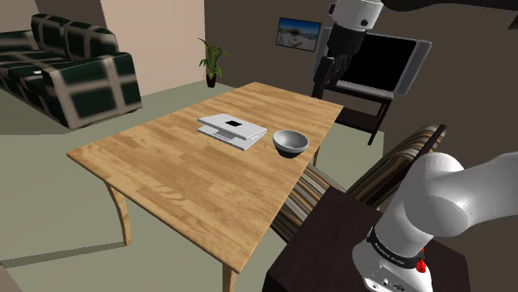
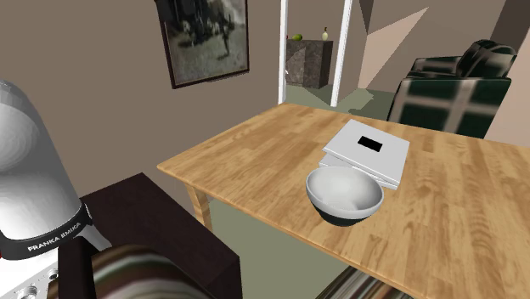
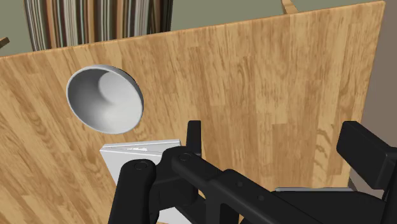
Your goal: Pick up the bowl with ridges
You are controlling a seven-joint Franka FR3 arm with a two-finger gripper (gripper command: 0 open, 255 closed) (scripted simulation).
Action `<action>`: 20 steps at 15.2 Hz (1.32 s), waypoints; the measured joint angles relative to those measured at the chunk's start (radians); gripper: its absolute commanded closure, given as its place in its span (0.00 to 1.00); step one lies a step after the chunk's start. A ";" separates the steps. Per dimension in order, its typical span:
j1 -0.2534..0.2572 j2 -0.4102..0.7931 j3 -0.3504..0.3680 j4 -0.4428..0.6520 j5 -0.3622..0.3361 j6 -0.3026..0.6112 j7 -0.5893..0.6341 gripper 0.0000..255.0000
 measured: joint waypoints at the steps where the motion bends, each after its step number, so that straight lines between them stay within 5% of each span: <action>1: 0.000 0.000 0.000 0.000 0.000 0.000 0.000 0.00; 11: -0.042 0.147 -0.090 -0.147 -0.076 0.297 -0.064 0.00; 20: -0.084 0.405 -0.180 -0.179 -0.137 0.597 -0.121 0.00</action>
